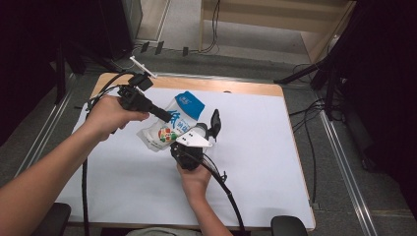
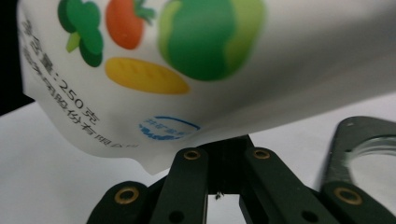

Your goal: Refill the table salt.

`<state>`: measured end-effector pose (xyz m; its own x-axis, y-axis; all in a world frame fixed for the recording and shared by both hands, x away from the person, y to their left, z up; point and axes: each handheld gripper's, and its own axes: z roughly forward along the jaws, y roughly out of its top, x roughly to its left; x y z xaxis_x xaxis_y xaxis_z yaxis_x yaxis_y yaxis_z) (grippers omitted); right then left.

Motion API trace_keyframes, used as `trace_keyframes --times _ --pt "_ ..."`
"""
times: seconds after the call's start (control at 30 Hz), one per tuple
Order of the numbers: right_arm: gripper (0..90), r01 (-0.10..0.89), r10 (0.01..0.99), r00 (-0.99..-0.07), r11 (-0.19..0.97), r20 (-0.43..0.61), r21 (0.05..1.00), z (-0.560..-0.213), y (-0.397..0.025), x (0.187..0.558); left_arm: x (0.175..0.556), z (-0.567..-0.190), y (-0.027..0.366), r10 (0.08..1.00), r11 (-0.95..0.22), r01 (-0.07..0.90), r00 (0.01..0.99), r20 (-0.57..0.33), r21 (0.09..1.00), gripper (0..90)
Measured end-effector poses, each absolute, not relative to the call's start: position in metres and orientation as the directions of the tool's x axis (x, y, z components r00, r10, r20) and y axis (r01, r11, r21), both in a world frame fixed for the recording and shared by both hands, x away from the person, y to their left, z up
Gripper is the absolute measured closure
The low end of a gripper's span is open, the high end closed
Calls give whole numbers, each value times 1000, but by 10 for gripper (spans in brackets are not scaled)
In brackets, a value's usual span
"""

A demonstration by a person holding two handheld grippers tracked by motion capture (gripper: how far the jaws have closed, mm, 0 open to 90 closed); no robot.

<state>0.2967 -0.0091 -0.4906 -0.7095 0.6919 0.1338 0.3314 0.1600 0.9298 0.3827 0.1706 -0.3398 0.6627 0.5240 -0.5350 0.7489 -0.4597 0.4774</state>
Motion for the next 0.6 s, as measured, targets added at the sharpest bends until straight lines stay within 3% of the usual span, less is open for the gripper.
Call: trace_keyframes --times 0.2,0.6 --pt "900 397 688 -693 116 215 911 -493 -14 303 394 -345 158 533 -447 760 650 -541 473 900" --pt "900 427 669 -694 84 267 901 -493 -12 305 400 -349 147 574 -429 767 640 -511 478 900"
